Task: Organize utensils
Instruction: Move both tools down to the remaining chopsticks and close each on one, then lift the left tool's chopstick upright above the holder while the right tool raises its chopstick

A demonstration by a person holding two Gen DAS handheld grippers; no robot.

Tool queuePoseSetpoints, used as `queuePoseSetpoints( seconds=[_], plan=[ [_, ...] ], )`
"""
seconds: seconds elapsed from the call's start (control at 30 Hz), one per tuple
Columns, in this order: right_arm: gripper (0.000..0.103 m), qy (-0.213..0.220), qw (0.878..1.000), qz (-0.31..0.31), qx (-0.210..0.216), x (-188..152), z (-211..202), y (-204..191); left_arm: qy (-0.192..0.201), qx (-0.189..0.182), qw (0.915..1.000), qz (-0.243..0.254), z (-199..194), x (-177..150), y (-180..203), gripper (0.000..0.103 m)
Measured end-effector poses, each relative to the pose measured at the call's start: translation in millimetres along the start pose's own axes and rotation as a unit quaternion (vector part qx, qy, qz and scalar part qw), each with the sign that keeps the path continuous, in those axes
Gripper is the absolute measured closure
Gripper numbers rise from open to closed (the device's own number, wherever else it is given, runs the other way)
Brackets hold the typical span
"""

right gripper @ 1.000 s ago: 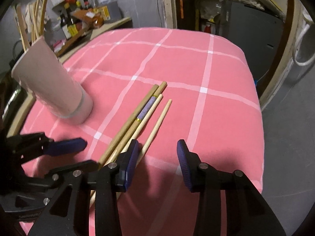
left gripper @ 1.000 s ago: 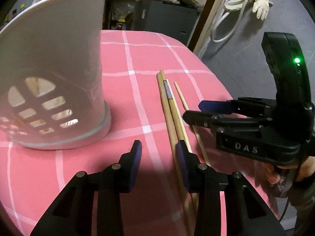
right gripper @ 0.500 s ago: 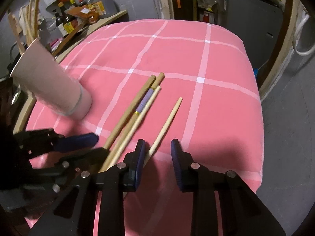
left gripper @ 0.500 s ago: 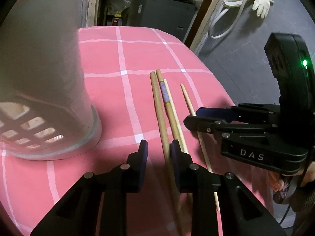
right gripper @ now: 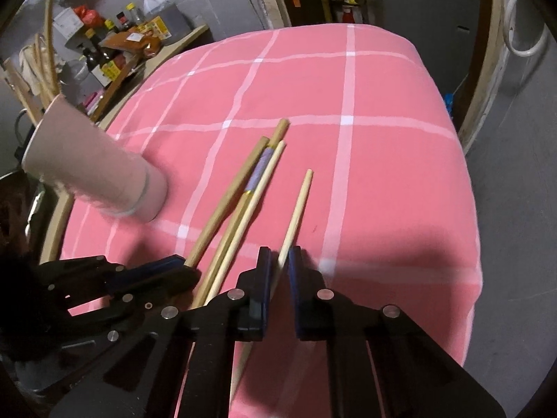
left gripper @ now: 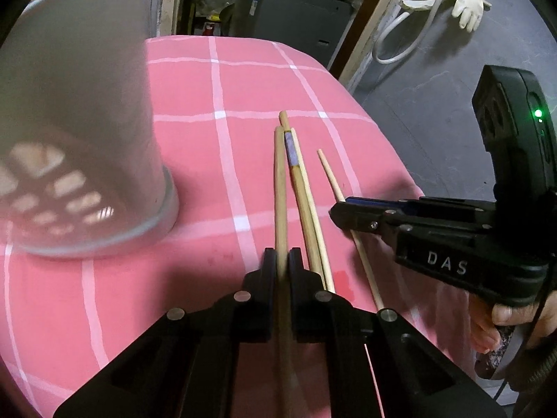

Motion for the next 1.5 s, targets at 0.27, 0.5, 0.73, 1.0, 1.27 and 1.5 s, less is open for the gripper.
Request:
queuePoseSetpoints(
  seconds=[0.27,0.5,0.73,1.0,1.27,1.5],
  plan=[
    [0.099,0.023,0.999,0.005,0.023,-25.5,-5.3,-2.4,0.01,0.005,0.9999,-0.001,-6.1,-18.2,1.2,0.098],
    [0.1,0.041,0.999,0.002,0.028,-45.5,-11.9,-3.2,0.012,0.016,0.9997,-0.01,-14.8,-28.8,1.9,0.098],
    [0.1,0.062,0.998,0.005,0.031,-61.6,-20.6,-5.7,0.024,0.008,0.9993,-0.029,-22.8,-35.0,-2.7,0.098],
    [0.1,0.108,0.993,0.007,0.048,-76.8,-33.5,-11.8,0.045,-0.009,0.9984,-0.034,-36.3,-47.7,-5.2,0.098],
    [0.1,0.215,0.975,-0.026,0.042,-107.9,-58.8,-36.7,0.125,-0.032,0.9915,0.007,-60.4,-67.8,6.3,0.098],
    [0.1,0.295,0.954,-0.042,0.035,-118.4,-74.7,-50.4,0.193,-0.037,0.9803,0.022,-81.1,-80.8,10.6,0.098]
  ],
)
Point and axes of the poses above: each gripper's, at about its wrist camera, not at the fingertips, and z roughly the way its jaws point, y to its right, x to its top, the point moved 1 cm from there along z, roughly the way its jaws point, and after that the axes turned 12 degrees about -y, right-handed, at the moved point
